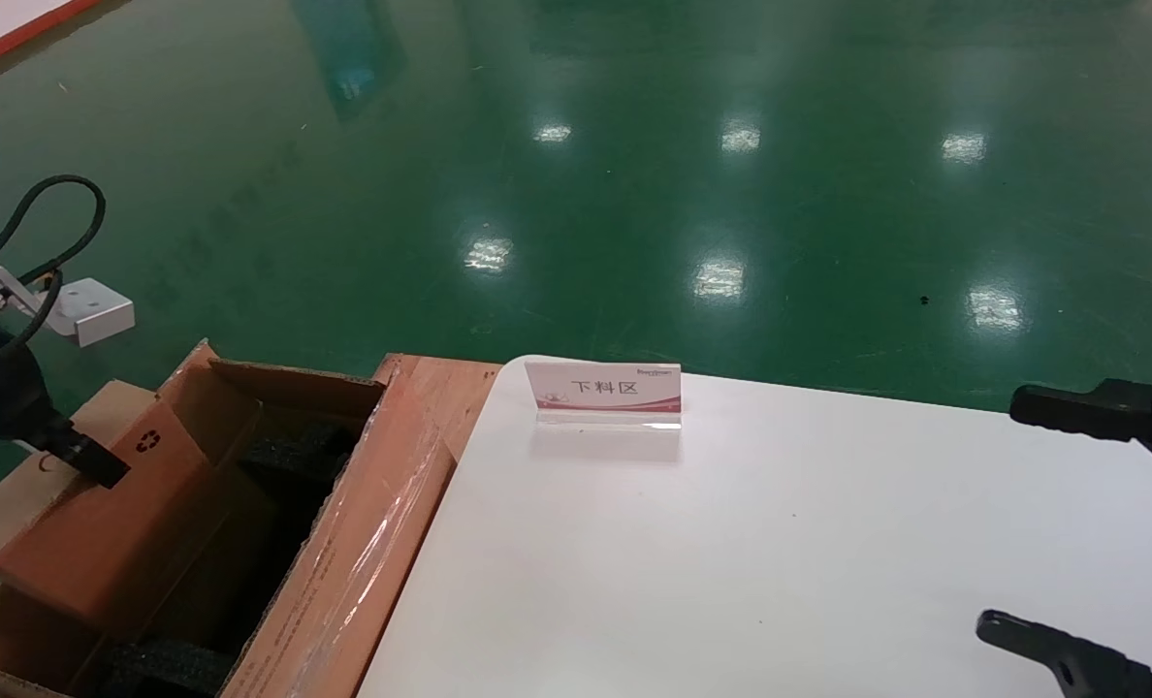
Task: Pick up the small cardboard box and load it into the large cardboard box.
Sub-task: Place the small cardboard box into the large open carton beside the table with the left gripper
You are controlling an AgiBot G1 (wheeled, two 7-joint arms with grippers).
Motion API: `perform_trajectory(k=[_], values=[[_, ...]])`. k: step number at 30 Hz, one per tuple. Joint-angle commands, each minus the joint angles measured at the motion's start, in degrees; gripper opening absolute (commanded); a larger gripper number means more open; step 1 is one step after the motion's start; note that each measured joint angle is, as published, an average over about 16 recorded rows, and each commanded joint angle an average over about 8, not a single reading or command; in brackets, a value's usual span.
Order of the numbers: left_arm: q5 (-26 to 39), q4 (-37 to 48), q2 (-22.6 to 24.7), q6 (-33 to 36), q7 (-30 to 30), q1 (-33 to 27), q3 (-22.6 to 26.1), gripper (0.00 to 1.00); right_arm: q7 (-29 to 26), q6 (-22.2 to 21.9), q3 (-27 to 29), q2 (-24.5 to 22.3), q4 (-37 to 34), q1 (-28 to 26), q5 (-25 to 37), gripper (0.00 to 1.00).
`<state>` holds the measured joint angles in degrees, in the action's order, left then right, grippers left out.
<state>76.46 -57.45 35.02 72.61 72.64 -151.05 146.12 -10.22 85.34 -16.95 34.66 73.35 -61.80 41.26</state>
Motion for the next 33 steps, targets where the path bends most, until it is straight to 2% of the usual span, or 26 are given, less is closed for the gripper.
perform_trajectory(k=[1,33], values=[[0.38,0.29,0.04,-0.51,0.02,0.35,0.11,0.00,0.00,0.00,-0.01,0.00,0.00,0.00,0.00,1.00],[-0.52,6.72,2.68,-6.89,1.42,9.42,-0.28,0.00,0.05,-0.04,-0.10,-0.04,0.00,-0.02,-0.07,1.00]])
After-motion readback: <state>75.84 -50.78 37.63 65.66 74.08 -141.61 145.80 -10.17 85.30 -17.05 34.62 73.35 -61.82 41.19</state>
